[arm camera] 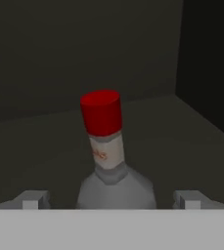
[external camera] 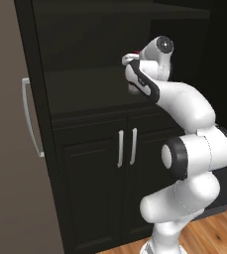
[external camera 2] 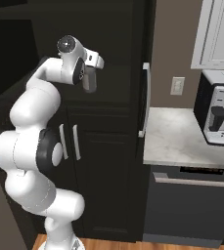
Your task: Open the cabinet directly in front. Then move the liquor and the cup to the dining counter with the jar on it.
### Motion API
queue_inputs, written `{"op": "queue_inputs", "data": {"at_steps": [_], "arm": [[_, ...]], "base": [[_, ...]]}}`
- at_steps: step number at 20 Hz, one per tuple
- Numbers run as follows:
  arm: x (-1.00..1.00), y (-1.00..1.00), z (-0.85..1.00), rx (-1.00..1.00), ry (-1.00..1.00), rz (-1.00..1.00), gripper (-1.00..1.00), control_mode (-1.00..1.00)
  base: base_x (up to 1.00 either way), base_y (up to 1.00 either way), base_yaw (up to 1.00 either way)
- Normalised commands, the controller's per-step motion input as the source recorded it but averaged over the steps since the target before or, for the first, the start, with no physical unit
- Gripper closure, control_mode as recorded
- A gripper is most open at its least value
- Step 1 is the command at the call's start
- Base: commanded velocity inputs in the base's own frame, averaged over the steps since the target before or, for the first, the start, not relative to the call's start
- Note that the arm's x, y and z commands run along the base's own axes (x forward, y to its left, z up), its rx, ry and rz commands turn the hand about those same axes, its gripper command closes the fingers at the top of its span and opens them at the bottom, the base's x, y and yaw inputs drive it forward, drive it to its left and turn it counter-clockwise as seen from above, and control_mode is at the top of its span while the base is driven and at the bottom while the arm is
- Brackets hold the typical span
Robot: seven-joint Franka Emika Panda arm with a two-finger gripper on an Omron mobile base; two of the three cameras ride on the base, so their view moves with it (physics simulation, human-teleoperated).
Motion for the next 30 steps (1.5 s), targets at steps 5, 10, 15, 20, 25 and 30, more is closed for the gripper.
{"op": "queue_inputs", "data": {"at_steps": [5,10,15,20,25,30], "arm": [[0.36,0.0,-0.12,0.0,0.0,0.0,-1.0,-1.0],[0.35,0.0,-0.08,0.0,0.0,0.0,-1.0,-1.0],[0.26,0.0,-0.04,0.0,0.0,0.0,-1.0,-1.0],[0.1,0.0,-0.01,0.0,0.0,0.0,1.0,-1.0],[0.0,0.0,0.0,0.0,0.0,0.0,1.0,-1.0],[-0.49,0.0,0.0,0.0,0.0,0.0,1.0,-1.0]], "base": [[0.0,0.0,0.0],[0.0,0.0,0.0],[0.0,0.0,0.0],[0.0,0.0,0.0],[0.0,0.0,0.0],[0.0,0.0,0.0]]}}
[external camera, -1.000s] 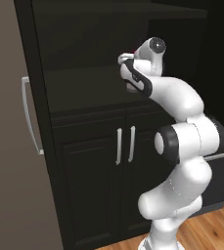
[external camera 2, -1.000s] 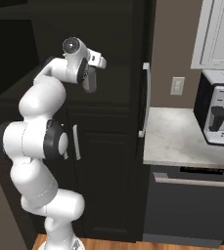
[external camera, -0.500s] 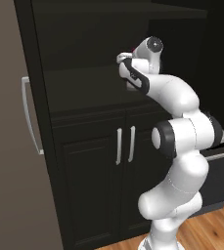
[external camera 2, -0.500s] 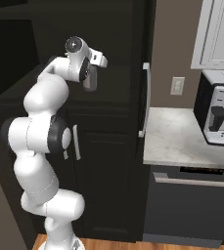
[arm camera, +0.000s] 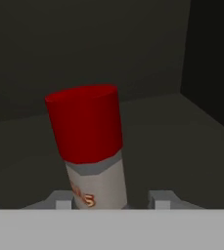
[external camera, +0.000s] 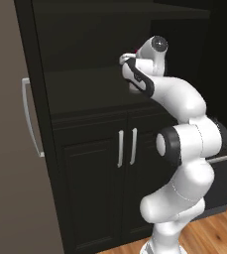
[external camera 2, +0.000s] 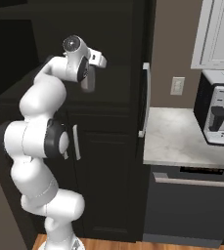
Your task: Open the cabinet directly in front. Then move the liquor and the cup to the dining counter with the jar on it.
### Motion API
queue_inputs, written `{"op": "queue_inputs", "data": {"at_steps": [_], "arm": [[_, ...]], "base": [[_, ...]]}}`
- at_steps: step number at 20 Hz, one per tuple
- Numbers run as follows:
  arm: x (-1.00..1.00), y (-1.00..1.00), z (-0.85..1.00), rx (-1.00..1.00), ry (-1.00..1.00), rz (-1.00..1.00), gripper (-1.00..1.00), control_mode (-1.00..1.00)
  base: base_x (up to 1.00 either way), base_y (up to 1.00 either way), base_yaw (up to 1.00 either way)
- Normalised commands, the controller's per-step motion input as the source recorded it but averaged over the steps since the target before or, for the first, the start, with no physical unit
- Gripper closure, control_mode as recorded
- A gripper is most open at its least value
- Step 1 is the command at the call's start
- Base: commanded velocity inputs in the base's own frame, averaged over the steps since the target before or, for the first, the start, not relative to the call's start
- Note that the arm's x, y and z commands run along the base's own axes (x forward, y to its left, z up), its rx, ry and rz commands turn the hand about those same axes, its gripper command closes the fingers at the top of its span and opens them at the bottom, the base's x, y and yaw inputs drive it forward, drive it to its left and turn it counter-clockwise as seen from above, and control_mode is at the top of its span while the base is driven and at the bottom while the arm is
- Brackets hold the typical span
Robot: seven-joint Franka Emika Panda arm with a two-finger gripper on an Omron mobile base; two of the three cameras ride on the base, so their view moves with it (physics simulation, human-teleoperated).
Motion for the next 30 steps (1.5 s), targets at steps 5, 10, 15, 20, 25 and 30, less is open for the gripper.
{"op": "queue_inputs", "data": {"at_steps": [5,10,15,20,25,30], "arm": [[-1.0,0.0,0.0,0.02,-0.14,0.0,1.0,-1.0],[-1.0,0.0,0.03,0.05,-0.09,0.0,1.0,-1.0],[-1.0,0.02,0.32,0.07,0.0,-0.02,1.0,-1.0],[-1.0,0.04,0.66,0.02,0.0,0.0,1.0,-1.0],[-1.0,0.06,0.14,-0.07,-0.36,-0.05,1.0,-1.0],[-0.49,0.03,0.0,-0.07,-0.28,0.0,1.0,-1.0]], "base": [[0.0,0.0,0.0],[0.0,0.0,0.0],[0.0,0.0,0.0],[0.0,0.0,0.0],[0.0,0.0,0.0],[0.0,0.0,0.0]]}}
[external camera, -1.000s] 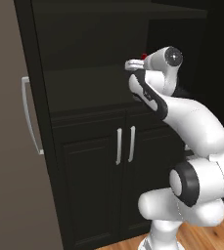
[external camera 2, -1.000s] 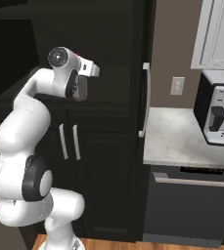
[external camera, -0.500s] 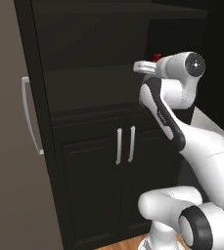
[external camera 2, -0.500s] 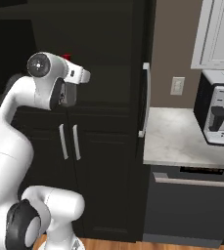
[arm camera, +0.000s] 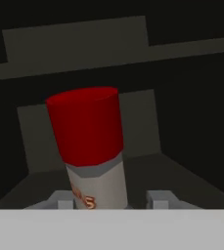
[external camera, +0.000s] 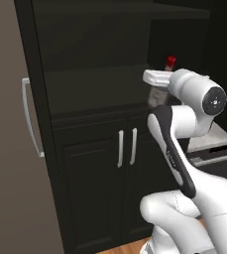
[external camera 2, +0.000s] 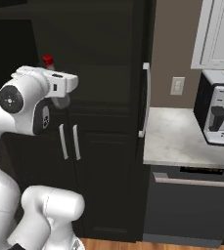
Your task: Open the cabinet directly in front. Then move the liquor and the cup to the dining counter with the jar on it.
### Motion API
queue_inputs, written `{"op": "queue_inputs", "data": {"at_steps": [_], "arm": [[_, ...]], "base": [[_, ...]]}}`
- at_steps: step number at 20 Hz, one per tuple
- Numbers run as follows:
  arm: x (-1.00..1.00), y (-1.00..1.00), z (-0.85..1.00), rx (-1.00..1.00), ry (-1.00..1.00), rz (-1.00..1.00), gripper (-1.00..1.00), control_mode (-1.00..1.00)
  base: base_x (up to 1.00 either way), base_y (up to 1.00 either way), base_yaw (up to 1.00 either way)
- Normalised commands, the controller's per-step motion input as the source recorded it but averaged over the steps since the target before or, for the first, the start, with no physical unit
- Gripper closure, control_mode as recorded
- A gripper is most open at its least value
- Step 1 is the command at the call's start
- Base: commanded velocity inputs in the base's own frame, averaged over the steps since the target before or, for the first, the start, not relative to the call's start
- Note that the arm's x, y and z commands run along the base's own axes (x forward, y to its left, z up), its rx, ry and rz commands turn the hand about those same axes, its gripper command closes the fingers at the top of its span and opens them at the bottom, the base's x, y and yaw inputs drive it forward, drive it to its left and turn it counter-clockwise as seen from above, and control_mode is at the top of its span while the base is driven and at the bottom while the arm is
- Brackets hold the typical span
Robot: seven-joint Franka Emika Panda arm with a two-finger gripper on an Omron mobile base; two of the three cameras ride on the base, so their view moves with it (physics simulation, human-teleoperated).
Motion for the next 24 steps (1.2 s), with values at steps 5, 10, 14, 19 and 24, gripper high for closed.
{"op": "queue_inputs", "data": {"at_steps": [5,10,14,19,24], "arm": [[-0.42,0.0,-0.15,0.0,0.02,0.0,1.0,1.0],[0.0,0.0,0.0,0.0,0.0,0.0,1.0,1.0],[0.0,0.0,0.0,0.0,0.0,0.0,1.0,1.0],[0.0,0.0,0.0,0.0,0.0,0.0,1.0,1.0],[0.0,0.0,0.0,0.0,0.0,0.0,1.0,1.0]], "base": [[-0.2,0.0,0.0],[-1.0,0.0,-0.01],[-1.0,-0.05,0.0],[-0.81,-0.58,-0.03],[0.03,-1.0,0.0]]}}
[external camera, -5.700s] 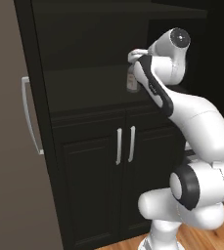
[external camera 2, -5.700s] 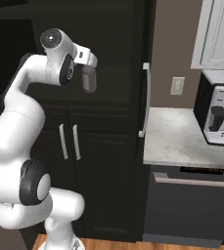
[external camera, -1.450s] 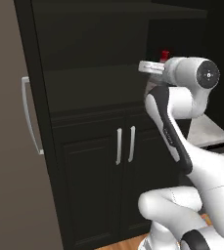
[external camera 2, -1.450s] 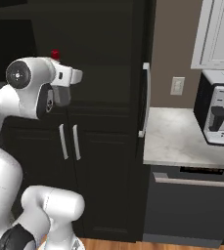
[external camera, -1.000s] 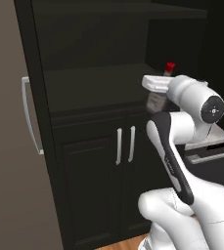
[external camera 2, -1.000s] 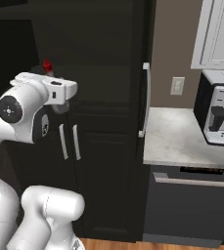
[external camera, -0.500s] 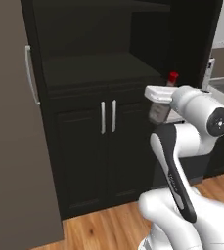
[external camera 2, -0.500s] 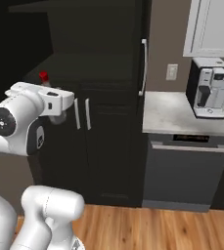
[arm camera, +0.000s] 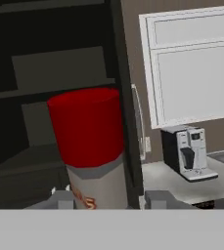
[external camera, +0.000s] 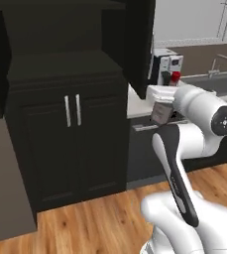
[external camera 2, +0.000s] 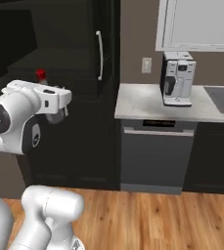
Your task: Open the cabinet directly in front. Then move the liquor and the cup to the dining counter with the jar on it.
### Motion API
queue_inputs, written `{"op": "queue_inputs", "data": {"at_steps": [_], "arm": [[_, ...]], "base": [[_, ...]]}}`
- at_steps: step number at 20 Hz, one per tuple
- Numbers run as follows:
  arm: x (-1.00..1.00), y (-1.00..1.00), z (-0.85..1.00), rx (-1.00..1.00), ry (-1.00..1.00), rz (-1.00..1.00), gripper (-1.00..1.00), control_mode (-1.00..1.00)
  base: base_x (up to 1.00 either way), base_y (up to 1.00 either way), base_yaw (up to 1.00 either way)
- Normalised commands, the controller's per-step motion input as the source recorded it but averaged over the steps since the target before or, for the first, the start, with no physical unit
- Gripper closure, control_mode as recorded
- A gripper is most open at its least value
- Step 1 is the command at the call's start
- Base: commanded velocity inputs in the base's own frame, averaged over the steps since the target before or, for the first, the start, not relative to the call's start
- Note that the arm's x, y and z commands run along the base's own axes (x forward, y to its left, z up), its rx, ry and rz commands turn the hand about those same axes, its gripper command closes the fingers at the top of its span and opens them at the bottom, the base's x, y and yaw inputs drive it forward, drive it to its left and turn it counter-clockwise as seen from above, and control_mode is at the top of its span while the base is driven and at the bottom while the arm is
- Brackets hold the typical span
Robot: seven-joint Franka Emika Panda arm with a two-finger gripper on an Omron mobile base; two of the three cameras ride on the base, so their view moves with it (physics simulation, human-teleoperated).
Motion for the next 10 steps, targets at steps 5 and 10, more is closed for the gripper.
{"op": "queue_inputs", "data": {"at_steps": [5,10], "arm": [[0.0,0.0,0.0,0.0,0.0,0.0,1.0,1.0],[0.0,0.0,0.0,0.0,0.0,0.0,1.0,1.0]], "base": [[0.15,-1.0,0.0],[0.3,-1.0,0.02]]}}
